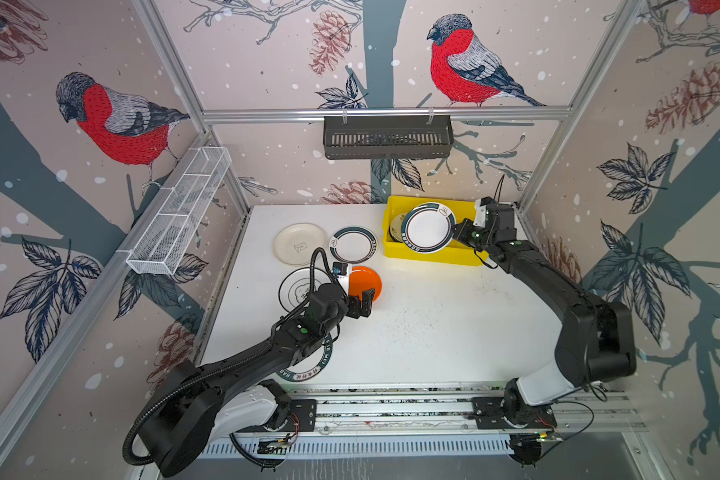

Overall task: Place the plates into the plastic bin on the countertop
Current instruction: 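Lift the green-and-red-rimmed plate with the right gripper and carry it into the yellow bin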

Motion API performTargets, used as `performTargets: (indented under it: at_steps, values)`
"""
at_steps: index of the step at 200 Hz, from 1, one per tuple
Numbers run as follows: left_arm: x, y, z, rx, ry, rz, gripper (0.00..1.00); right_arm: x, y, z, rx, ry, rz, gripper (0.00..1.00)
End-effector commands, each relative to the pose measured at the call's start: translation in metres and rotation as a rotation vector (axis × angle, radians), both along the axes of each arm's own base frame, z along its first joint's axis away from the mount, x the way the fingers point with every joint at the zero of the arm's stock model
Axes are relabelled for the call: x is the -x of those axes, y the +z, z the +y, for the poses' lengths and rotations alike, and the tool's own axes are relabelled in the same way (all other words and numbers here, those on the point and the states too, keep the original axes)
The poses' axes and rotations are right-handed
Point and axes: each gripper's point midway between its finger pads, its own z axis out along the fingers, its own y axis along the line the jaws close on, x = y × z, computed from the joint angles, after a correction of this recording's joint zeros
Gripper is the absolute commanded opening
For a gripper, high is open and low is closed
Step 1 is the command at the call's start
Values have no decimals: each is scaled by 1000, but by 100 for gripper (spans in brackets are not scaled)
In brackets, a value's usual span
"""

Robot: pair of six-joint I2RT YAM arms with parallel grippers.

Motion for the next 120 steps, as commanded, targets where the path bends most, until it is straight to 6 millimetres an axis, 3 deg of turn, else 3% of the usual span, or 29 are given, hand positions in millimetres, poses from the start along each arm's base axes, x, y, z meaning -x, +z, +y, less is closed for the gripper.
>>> performTargets:
  at_steps: [1,35,75,120]
  values:
    - [-2,10,4,4,16,-59,98,-26,11,2,-19,-25,-56,0]
    - [-3,15,18,-54,62,-85,98,-54,-9,-7,-3,-101,-24,0]
    - [2,22,40,-96,128,-138,98,-73,-21,-5,-13,-134,-23,0]
    - [3,28,46,-93,146,-179,98,-90,-40,1,-13,-144,5,0]
